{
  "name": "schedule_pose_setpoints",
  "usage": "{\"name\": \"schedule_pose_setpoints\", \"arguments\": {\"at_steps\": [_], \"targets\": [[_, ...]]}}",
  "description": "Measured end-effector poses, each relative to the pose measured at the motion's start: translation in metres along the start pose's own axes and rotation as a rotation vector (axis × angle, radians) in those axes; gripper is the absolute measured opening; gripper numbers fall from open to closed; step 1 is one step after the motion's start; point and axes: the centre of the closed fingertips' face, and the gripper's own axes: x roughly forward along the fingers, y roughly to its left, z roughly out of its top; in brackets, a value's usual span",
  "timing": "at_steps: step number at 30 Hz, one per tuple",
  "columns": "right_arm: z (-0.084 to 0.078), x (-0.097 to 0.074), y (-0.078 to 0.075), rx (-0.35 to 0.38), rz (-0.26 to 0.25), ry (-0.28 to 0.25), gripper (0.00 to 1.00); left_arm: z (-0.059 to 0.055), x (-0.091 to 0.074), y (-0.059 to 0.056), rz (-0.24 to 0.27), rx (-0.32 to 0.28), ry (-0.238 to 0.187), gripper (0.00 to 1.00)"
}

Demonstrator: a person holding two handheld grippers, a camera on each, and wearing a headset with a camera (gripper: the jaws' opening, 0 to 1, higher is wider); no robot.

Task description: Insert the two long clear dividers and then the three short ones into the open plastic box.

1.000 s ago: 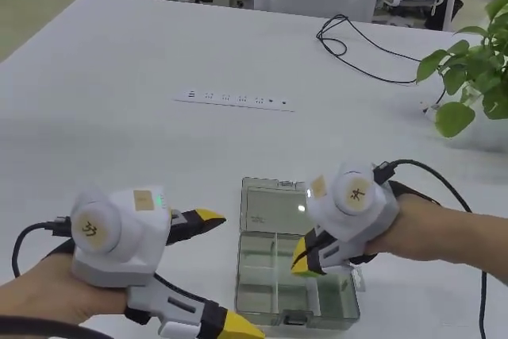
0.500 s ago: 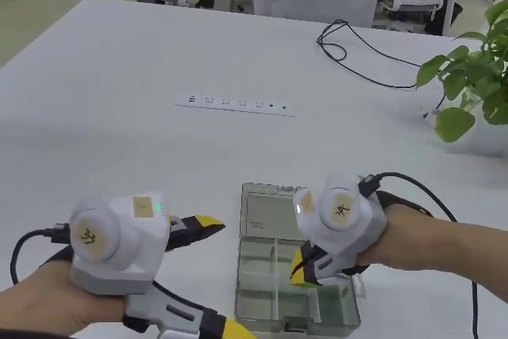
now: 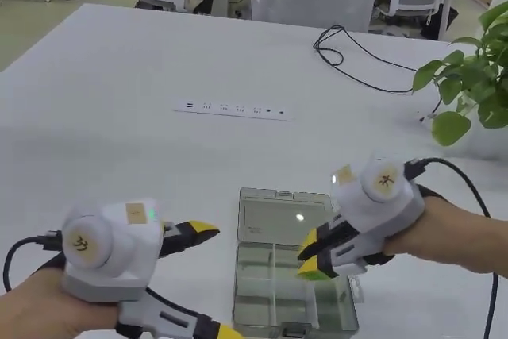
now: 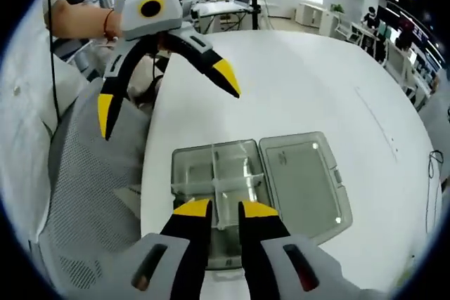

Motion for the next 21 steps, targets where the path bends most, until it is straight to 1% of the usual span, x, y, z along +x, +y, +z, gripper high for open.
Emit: {"name": "schedule_pose_setpoints", "arguments": {"at_steps": [5, 13, 17, 21], "targets": [[-0.009, -0.019, -0.003, 0.024, -0.021, -0.023, 0.24, -0.001, -0.002, 0.001, 0.005, 0.001, 0.003, 1.00], [-0.035, -0.047, -0.009, 0.055, -0.061, -0.028, 0.32, -0.002, -0.003, 0.002, 0.008, 0.002, 0.010, 1.00], [-0.051, -0.056, -0.008, 0.057, -0.068, -0.009, 0.35, -0.001, -0.003, 0.003, 0.009, 0.000, 0.008, 1.00], [-0.077, -0.062, -0.005, 0.059, -0.060, 0.035, 0.39, -0.001, -0.004, 0.003, 0.012, 0.000, 0.008, 1.00]]}}
